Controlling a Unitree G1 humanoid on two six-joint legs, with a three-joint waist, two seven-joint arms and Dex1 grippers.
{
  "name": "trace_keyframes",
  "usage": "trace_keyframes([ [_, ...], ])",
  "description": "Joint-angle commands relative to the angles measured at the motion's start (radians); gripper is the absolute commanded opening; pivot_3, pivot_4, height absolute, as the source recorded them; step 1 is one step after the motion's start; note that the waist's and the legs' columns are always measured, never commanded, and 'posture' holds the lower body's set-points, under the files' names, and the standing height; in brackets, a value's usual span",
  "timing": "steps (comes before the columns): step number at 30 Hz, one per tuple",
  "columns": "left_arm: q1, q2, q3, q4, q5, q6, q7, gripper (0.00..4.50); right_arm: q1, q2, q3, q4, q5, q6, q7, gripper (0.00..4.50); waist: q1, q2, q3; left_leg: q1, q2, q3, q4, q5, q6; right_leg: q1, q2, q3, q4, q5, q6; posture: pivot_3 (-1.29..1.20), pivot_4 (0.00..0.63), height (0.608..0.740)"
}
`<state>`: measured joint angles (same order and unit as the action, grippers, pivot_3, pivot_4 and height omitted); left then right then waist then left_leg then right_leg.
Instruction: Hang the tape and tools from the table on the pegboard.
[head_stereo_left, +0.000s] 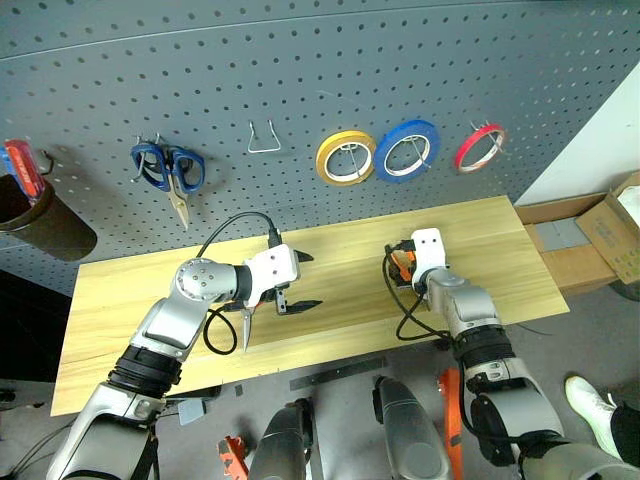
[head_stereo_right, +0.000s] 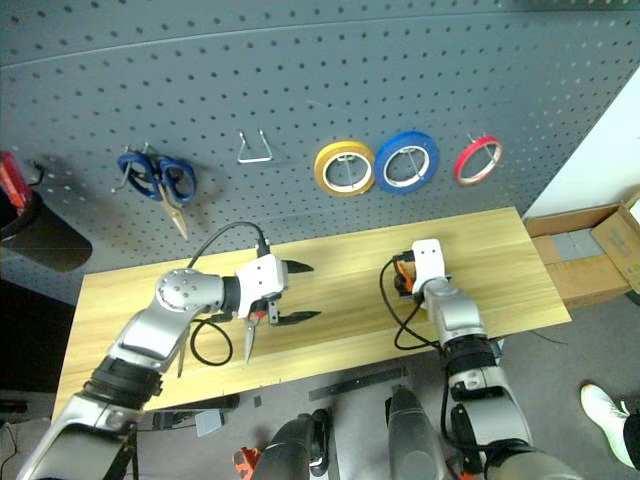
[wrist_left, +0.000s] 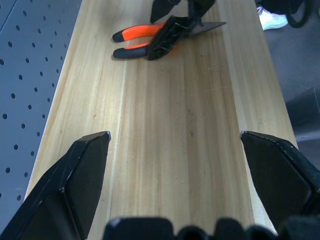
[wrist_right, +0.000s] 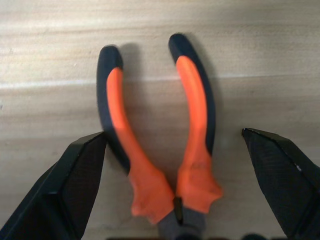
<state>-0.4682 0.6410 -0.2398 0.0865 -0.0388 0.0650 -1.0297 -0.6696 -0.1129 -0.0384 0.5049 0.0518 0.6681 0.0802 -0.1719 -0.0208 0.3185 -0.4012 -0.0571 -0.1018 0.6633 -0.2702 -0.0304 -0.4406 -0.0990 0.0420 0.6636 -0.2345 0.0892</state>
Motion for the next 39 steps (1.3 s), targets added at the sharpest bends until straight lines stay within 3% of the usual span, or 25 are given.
trace_keyframes([
  [1, 0.008, 0.000, 0.022, -0.038, -0.006, 0.003, 0.014, 4.50, -0.009, -0.001, -0.041, 0.061, 0.025, 0.018, -0.004, 4.08, 0.000, -0.001, -0.001, 0.000, 0.000, 0.000, 0.000, 0.000, 0.000, 0.000, 0.000, 0.000, 0.000, 0.000, 0.000, -0.22, 0.296, 0.740],
  [6, 0.013, -0.018, 0.038, -0.041, -0.030, 0.027, 0.035, 4.50, -0.018, -0.007, -0.035, 0.098, 0.015, 0.010, 0.004, 2.69, 0.000, -0.004, -0.004, 0.000, 0.000, 0.000, 0.000, 0.000, 0.000, 0.000, 0.000, 0.000, 0.000, 0.000, 0.000, -0.22, 0.293, 0.740],
  [12, 0.045, -0.044, 0.086, -0.065, -0.077, 0.071, 0.075, 4.50, -0.008, 0.005, -0.025, 0.044, 0.007, -0.008, -0.012, 2.69, -0.001, -0.007, -0.006, 0.000, 0.000, 0.000, 0.001, 0.000, 0.000, 0.000, 0.000, 0.000, 0.000, 0.000, 0.000, -0.22, 0.291, 0.740],
  [19, 0.168, -0.020, 0.209, -0.167, -0.178, 0.166, 0.097, 4.50, 0.144, 0.067, 0.023, -0.532, 0.035, 0.156, -0.042, 2.69, 0.000, -0.006, -0.006, -0.001, 0.000, 0.000, 0.000, 0.000, 0.000, -0.003, 0.000, 0.001, 0.001, 0.000, 0.000, -0.19, 0.289, 0.740],
  [22, 0.239, 0.012, 0.285, -0.203, -0.210, 0.203, 0.118, 4.50, 0.248, 0.094, 0.115, -0.864, 0.024, 0.252, -0.056, 2.69, 0.004, -0.006, -0.006, -0.001, 0.001, -0.001, -0.001, 0.000, 0.000, -0.004, 0.000, 0.001, 0.001, 0.000, 0.000, -0.17, 0.287, 0.740],
  [27, 0.292, 0.028, 0.399, -0.195, -0.221, 0.185, 0.188, 4.50, 0.327, 0.143, 0.248, -1.140, 0.050, 0.385, -0.060, 2.69, 0.020, -0.007, -0.007, -0.001, 0.001, -0.003, -0.001, 0.000, 0.000, -0.004, 0.001, 0.000, 0.001, 0.000, -0.001, -0.14, 0.281, 0.740],
  [30, 0.306, 0.012, 0.452, -0.208, -0.237, 0.168, 0.230, 4.50, 0.299, 0.113, 0.320, -1.197, 0.034, 0.344, -0.040, 2.69, 0.035, -0.007, -0.007, -0.001, 0.001, -0.002, -0.001, 0.000, -0.001, -0.004, 0.001, 0.000, 0.000, 0.001, -0.002, -0.13, 0.275, 0.740],
  [39, 0.392, 0.014, 0.498, -0.308, -0.284, 0.179, 0.253, 4.50, 0.054, 0.103, 0.280, -1.116, 0.072, 0.249, 0.057, 2.69, 0.054, -0.014, -0.018, -0.001, 0.001, -0.003, -0.001, 0.000, -0.002, -0.004, 0.001, -0.001, 0.000, 0.002, -0.003, -0.06, 0.227, 0.740],
])
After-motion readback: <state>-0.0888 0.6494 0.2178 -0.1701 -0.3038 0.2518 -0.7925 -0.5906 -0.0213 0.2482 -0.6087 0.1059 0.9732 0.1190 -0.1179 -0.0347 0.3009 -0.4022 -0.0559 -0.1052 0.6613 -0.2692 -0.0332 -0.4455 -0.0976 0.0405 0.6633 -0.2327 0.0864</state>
